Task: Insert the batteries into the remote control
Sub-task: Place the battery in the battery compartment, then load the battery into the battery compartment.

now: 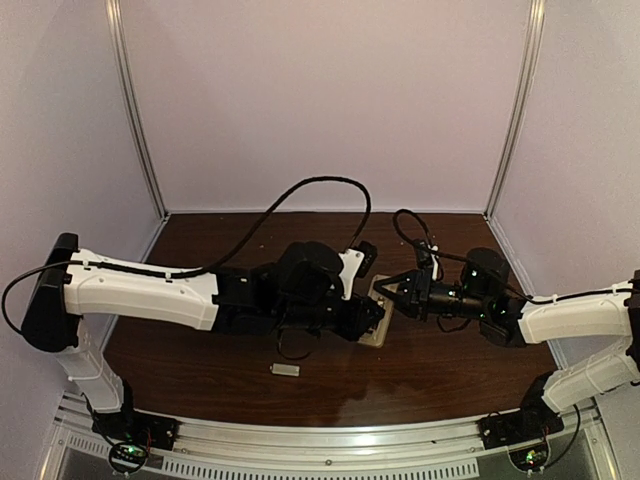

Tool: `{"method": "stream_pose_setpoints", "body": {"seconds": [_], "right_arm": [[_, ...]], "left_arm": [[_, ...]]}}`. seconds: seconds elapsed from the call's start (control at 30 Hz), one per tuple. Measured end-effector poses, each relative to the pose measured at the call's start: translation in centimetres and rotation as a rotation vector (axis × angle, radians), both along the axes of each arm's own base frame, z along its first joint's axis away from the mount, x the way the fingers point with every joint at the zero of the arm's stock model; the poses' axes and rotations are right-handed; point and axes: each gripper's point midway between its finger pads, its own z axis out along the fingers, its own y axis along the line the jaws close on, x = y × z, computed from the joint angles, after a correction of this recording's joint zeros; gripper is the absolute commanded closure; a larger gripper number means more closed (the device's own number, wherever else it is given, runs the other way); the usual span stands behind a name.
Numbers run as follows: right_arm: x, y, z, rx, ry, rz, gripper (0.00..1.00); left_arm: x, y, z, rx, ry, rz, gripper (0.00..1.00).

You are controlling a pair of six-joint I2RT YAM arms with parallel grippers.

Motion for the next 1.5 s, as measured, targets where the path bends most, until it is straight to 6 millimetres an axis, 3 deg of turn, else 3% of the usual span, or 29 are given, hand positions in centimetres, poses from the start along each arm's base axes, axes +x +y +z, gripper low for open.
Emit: {"method": "stream_pose_setpoints", "body": {"seconds": [0.27,0.6,0.8,0.93,1.1,1.2,1.3,1.43,1.5], "right_arm": [[0.2,-0.1,-0.1,-0.003,-0.001,-0.009,1.0],[0.2,-0.2,-0.1,-0.002,-0.005,-0.008,1.0],[-0.9,0.2,0.9,0.034,-0.037,0.057,1.0],[-1.6,0.4,0.9,0.039,-0.042,0.101,1.0],[-2.4,0.6,0.9,0.036,-0.069,0.148,1.0],[-2.7,0.6,1.0,0.032,-0.093,0.161,1.0],[-2.9,0.6,1.7,0.038,-0.131,0.166,1.0],[-3.0,0.6,2.7,0.059,-0.181,0.165,1.0],[-3.0,0.6,3.0,0.066,-0.197,0.164,1.0]], "left_arm": [[-0.4,-0.2,0.2,-0.002,-0.001,-0.008,0.6],[-0.5,0.2,0.6,0.001,-0.014,-0.005,0.47],[-0.4,3.9,1.2,0.043,-0.111,-0.007,0.43],[-1.0,6.0,3.6,0.035,-0.237,-0.06,0.45],[-0.8,7.1,5.4,0.007,-0.291,-0.063,0.24],[0.1,7.1,4.9,-0.047,-0.216,-0.027,0.15],[0.8,7.2,3.0,-0.147,-0.072,0.014,0.04],[0.3,7.1,-0.4,-0.219,0.102,0.028,0.03],[-0.1,6.6,-0.6,-0.258,0.157,0.017,0.03]]}}
